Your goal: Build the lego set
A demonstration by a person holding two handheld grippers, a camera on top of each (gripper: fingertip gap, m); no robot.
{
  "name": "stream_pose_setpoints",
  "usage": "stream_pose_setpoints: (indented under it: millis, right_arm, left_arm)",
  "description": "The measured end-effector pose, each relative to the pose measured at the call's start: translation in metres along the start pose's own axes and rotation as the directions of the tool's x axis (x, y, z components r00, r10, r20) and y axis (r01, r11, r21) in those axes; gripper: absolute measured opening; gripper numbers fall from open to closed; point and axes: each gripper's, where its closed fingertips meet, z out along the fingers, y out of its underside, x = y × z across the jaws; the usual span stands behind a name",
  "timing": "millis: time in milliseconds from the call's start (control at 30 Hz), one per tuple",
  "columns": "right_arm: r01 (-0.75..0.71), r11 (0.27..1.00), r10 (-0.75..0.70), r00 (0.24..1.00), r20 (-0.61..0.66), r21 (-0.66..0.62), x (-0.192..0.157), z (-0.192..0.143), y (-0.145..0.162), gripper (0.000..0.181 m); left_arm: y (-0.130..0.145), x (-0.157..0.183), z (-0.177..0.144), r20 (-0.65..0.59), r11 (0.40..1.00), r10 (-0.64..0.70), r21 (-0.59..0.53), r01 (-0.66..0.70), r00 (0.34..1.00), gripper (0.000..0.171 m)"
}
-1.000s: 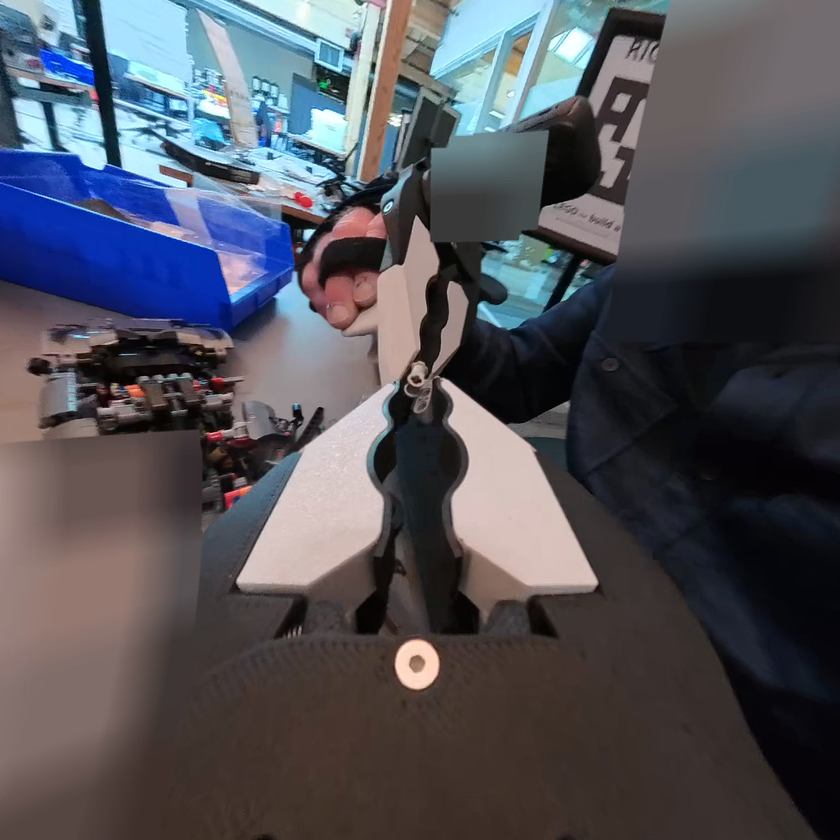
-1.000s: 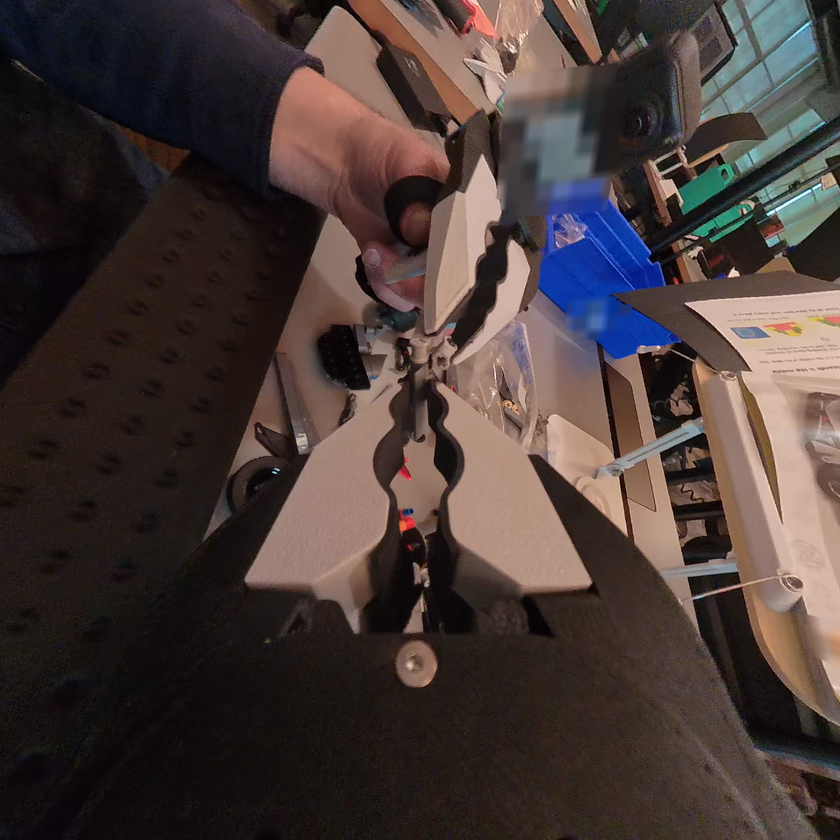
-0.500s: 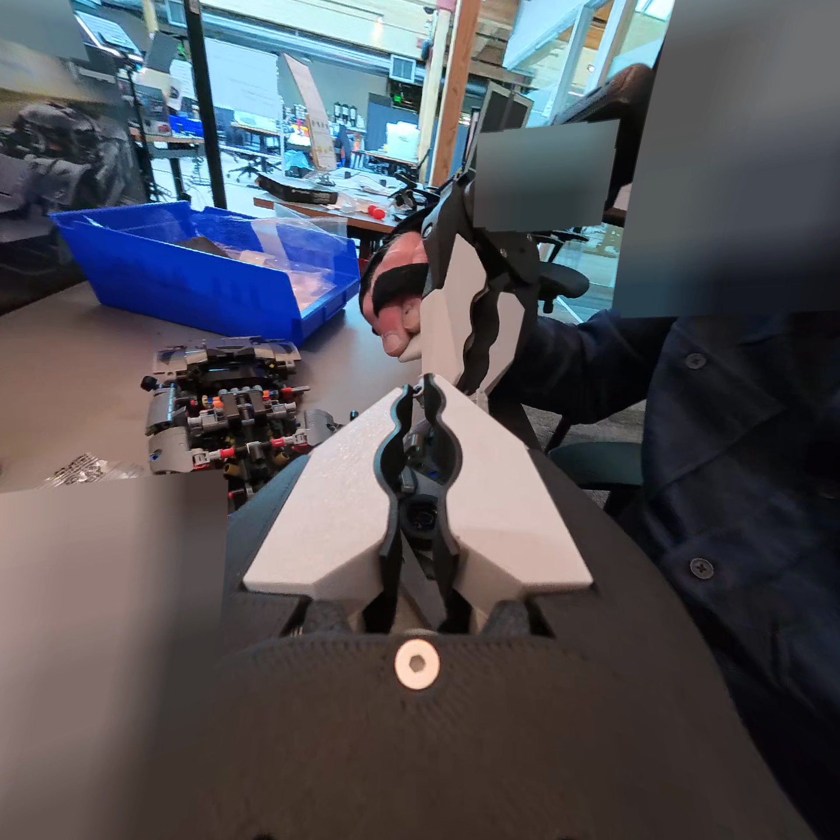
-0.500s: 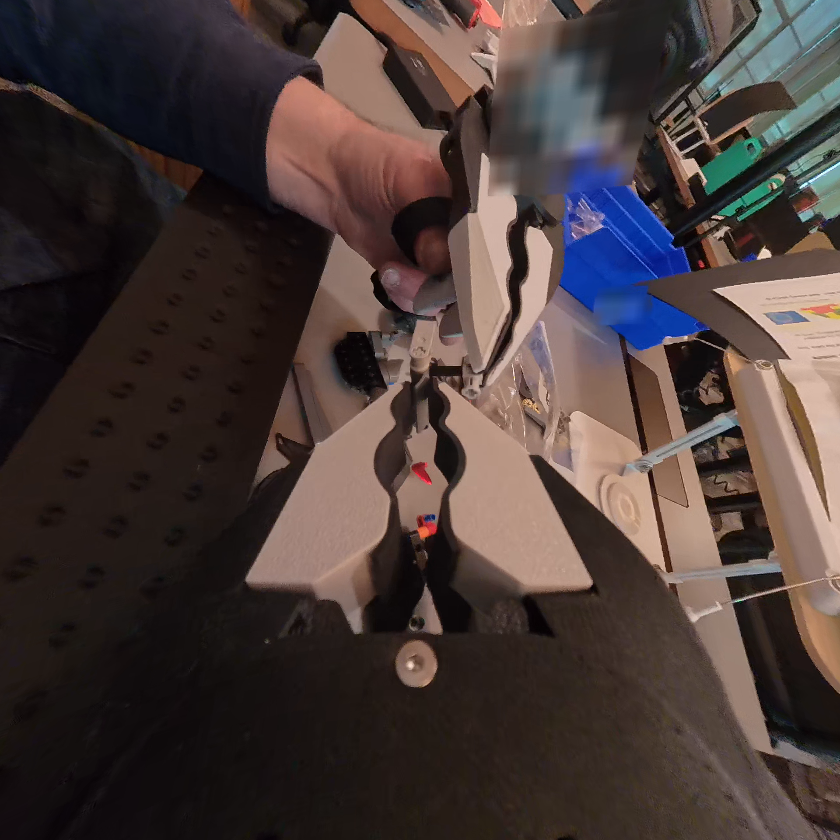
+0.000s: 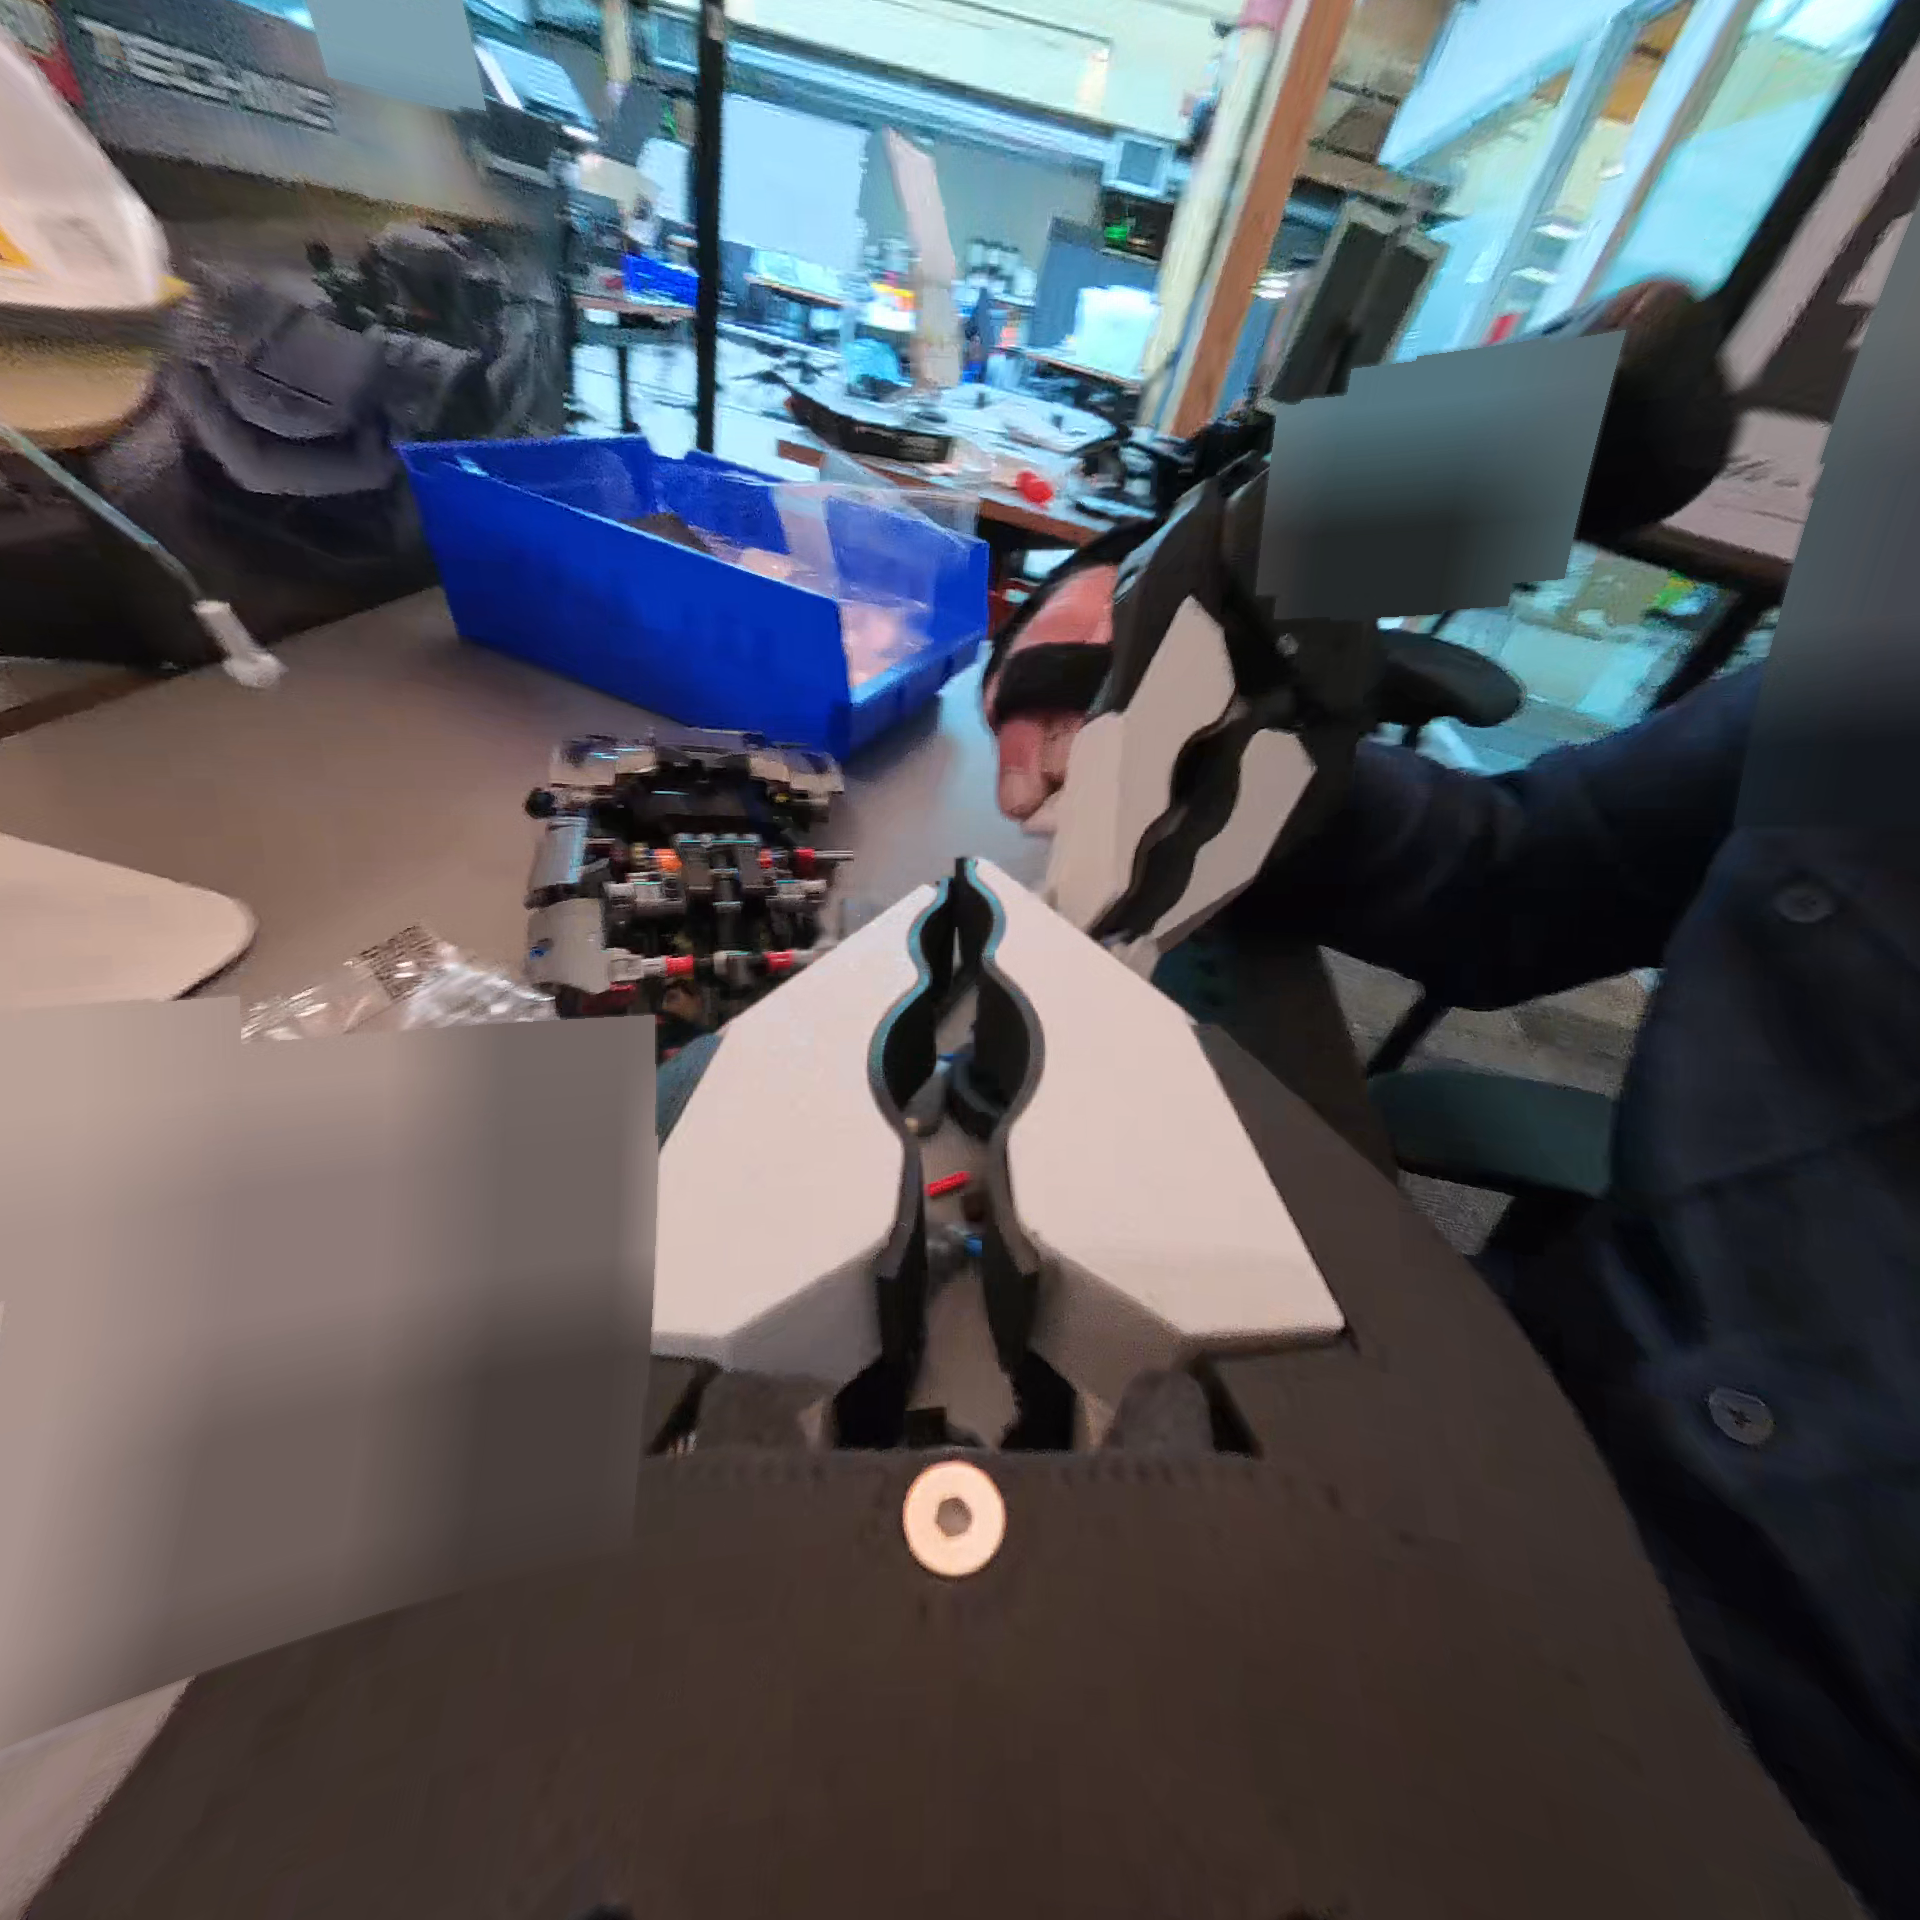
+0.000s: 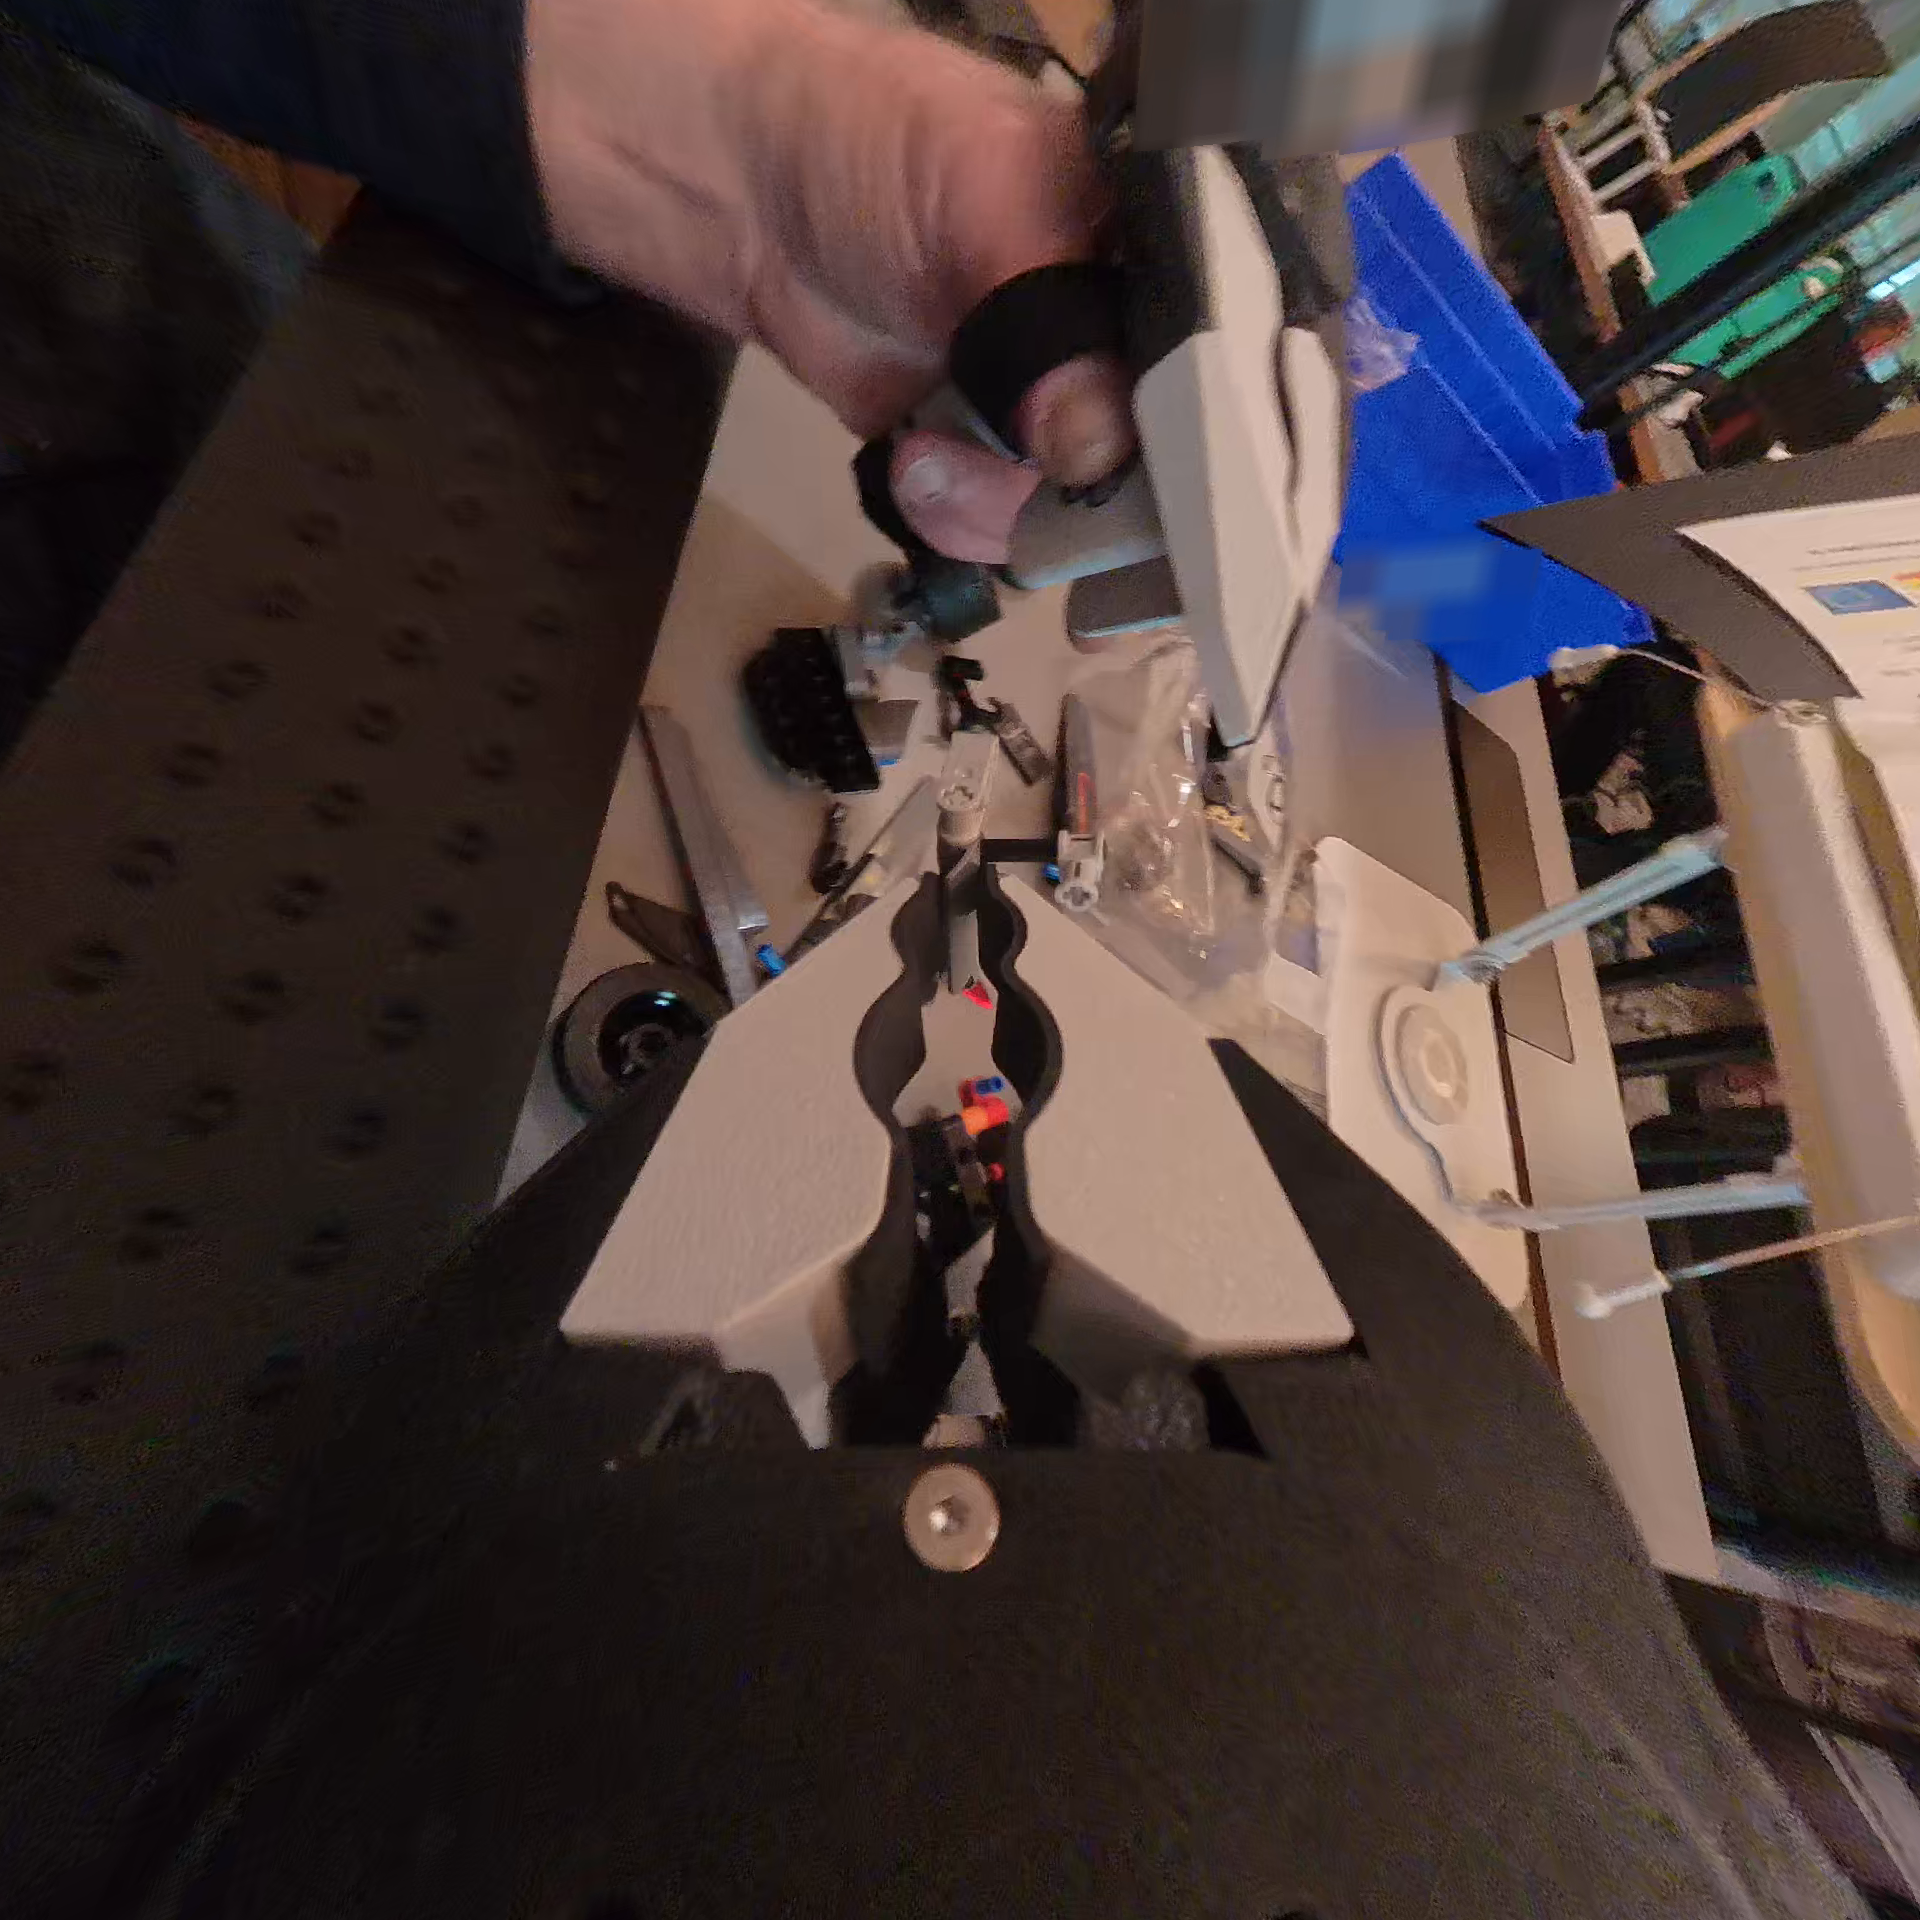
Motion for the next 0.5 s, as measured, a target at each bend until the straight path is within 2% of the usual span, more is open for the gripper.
stream_pose_setpoints:
  millis: [33,100,133,200,267,400,500]
  right_arm:
    - [0.008,1.000,-0.008,1.000,0.016,0.002,-0.003,0.001,0.002,0.005]
    - [0.015,1.000,-0.014,1.000,0.027,-0.012,-0.004,0.000,0.008,0.005]
    - [0.003,1.000,-0.003,0.999,0.036,0.004,-0.004,-0.002,0.007,0.005]
    - [0.005,1.000,-0.005,0.999,0.042,0.004,-0.005,-0.002,0.009,0.005]
    - [0.021,1.000,-0.020,0.998,0.065,-0.003,-0.010,0.001,0.010,0.005]
    - [0.011,0.999,-0.015,0.997,0.074,0.053,-0.011,-0.005,0.000,0.005]
    - [0.010,0.997,-0.016,0.997,0.076,0.082,-0.011,-0.009,-0.005,0.005]
  left_arm:
    - [0.004,0.003,0.002,-0.035,0.999,-0.027,-0.035,0.025,0.999,0.000]
    - [0.022,-0.010,0.005,0.050,0.991,0.004,-0.132,0.003,0.999,0.000]
    - [0.032,-0.011,0.006,0.055,0.982,0.003,-0.191,0.007,0.998,0.000]
    - [0.052,-0.011,0.012,0.049,0.959,-0.005,-0.283,0.019,0.999,0.002]
    - [0.068,0.000,0.020,-0.022,0.938,-0.051,-0.346,0.041,0.998,0.006]
    - [0.050,0.015,0.023,-0.125,0.963,-0.112,-0.258,0.077,0.986,0.012]
    - [0.043,0.024,0.023,-0.208,0.966,-0.188,-0.218,0.142,0.960,0.009]
